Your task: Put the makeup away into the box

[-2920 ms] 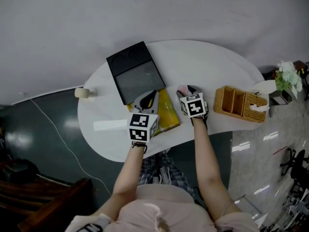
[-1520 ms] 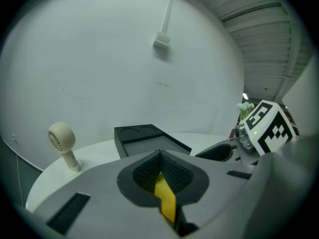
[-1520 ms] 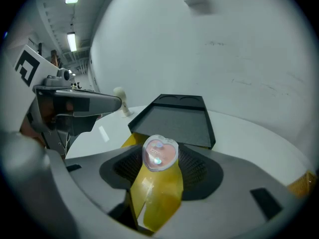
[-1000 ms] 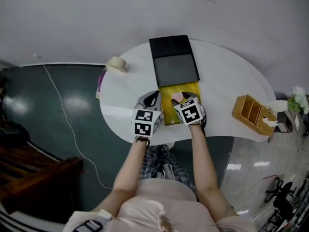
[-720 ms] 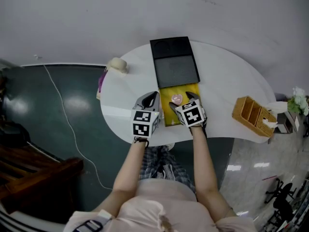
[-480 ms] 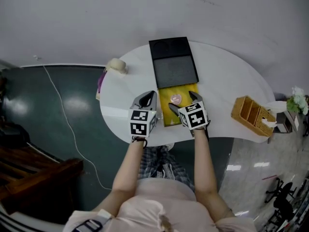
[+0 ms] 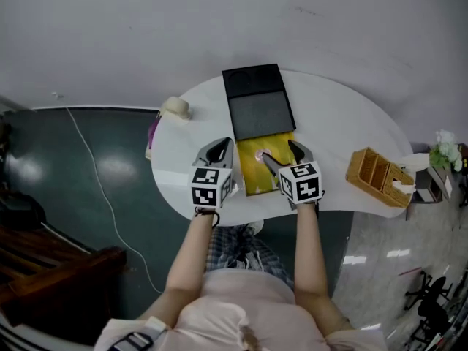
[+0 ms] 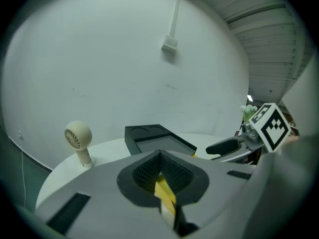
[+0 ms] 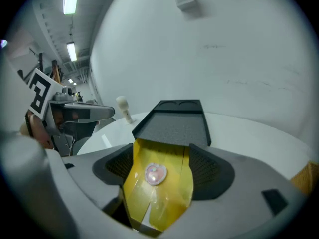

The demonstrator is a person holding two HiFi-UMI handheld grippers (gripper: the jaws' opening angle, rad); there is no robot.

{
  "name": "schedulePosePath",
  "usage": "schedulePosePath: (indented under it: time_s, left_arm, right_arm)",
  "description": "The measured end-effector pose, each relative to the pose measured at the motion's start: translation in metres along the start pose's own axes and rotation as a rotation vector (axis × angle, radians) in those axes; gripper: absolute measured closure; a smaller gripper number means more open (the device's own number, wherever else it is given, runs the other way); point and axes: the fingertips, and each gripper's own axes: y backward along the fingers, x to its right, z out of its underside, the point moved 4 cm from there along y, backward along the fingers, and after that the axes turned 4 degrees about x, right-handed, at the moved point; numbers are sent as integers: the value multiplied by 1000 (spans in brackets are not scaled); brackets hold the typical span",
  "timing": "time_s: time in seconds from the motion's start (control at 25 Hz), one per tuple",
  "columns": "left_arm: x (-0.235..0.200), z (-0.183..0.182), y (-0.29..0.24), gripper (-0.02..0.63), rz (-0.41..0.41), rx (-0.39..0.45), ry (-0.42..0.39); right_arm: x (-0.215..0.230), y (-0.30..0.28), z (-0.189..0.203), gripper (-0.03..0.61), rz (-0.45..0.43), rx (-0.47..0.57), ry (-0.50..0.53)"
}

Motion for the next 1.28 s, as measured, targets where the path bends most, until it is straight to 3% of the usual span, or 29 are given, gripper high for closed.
schedulePosePath:
  time_s: [0.12, 0.4, 0.56, 0.76, 1.04, 1.28]
  left_arm:
    - [-2, -27, 9, 588, 0, 52, -16]
    - [4, -84, 31, 588, 11, 166, -68]
    - [9, -104, 41, 588, 8, 219, -80]
    - [18, -116, 53, 588, 6, 271, -118]
    - [34, -119, 62, 588, 22, 289, -136]
    - [40, -115, 64, 588, 17, 283, -128]
  right_arm:
    - [16, 34, -20, 299, 63, 139, -29]
    - [51, 114, -62, 409, 218, 414, -36]
    - [68, 154, -76, 469, 319, 516, -42]
    - [80, 197, -73, 559, 451, 583, -35]
    - [89, 232, -64, 563, 540, 598, -32]
    - [91, 246, -58, 565, 558, 639, -26]
